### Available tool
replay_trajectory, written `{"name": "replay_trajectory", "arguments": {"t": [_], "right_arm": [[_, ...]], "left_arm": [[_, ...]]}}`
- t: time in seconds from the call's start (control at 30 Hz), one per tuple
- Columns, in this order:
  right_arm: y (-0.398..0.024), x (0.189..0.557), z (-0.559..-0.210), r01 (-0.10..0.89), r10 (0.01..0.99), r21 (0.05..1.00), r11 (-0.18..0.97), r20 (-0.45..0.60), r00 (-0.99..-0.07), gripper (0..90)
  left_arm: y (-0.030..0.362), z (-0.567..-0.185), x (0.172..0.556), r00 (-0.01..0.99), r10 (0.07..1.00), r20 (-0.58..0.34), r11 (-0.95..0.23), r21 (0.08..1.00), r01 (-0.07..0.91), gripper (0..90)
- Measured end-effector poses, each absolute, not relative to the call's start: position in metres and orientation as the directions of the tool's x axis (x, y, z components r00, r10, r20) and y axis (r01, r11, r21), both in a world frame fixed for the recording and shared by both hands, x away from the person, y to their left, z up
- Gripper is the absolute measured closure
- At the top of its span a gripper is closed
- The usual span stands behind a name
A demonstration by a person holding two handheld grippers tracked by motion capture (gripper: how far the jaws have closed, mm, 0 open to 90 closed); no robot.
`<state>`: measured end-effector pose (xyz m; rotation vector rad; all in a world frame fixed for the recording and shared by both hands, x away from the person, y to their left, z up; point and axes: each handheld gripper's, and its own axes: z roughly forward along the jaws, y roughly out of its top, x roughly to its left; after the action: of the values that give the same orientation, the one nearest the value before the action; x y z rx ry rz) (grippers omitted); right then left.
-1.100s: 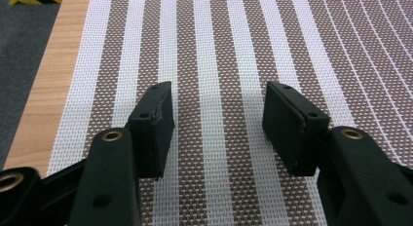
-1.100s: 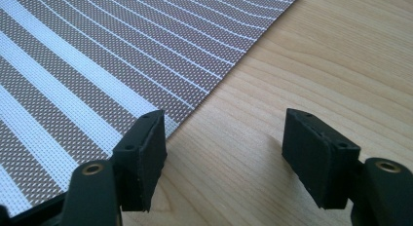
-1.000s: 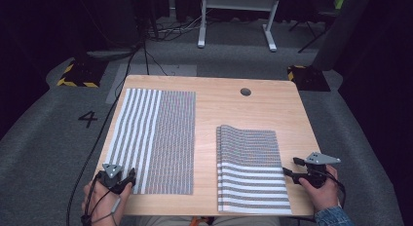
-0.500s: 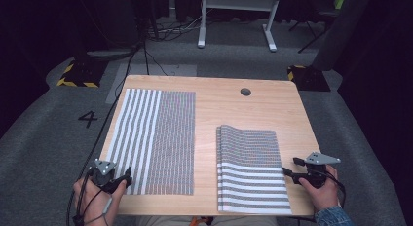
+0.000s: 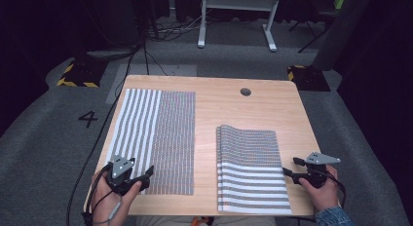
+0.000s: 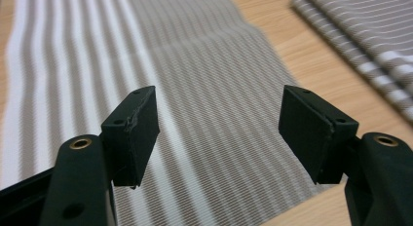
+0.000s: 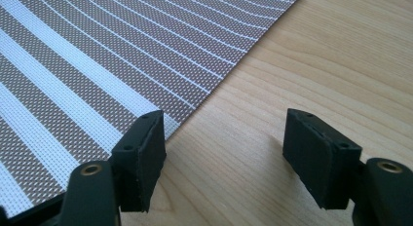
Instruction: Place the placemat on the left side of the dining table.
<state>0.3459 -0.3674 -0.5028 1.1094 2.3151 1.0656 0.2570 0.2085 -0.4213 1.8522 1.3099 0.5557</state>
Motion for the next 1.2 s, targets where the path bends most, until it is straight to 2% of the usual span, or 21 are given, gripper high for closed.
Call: {"name": "replay_trajectory", "arguments": {"t": [0.2,0.57,0.77,1.03,1.2], "right_arm": [[-0.368,0.346,-0.503,0.505,0.778,0.759,0.411,-0.003,-0.628,32.4],[-0.368,0.346,-0.503,0.504,0.777,0.758,0.413,-0.005,-0.629,32.4],[-0.368,0.346,-0.503,0.506,0.778,0.759,0.410,-0.002,-0.628,32.3],[-0.367,0.346,-0.503,0.508,0.778,0.759,0.407,0.003,-0.628,32.2],[-0.368,0.346,-0.503,0.507,0.777,0.759,0.410,0.001,-0.630,32.0]], "left_arm": [[0.191,-0.417,0.261,0.434,0.898,-0.069,-0.205,0.808,0.553,31.2],[0.150,-0.431,0.275,0.542,0.840,-0.037,-0.305,0.793,0.527,31.3],[0.123,-0.447,0.279,0.601,0.798,-0.051,-0.337,0.789,0.514,31.1],[0.072,-0.476,0.280,0.711,0.697,-0.092,-0.417,0.754,0.507,30.7],[0.053,-0.491,0.280,0.737,0.669,-0.091,-0.441,0.750,0.492,30.0]]}}
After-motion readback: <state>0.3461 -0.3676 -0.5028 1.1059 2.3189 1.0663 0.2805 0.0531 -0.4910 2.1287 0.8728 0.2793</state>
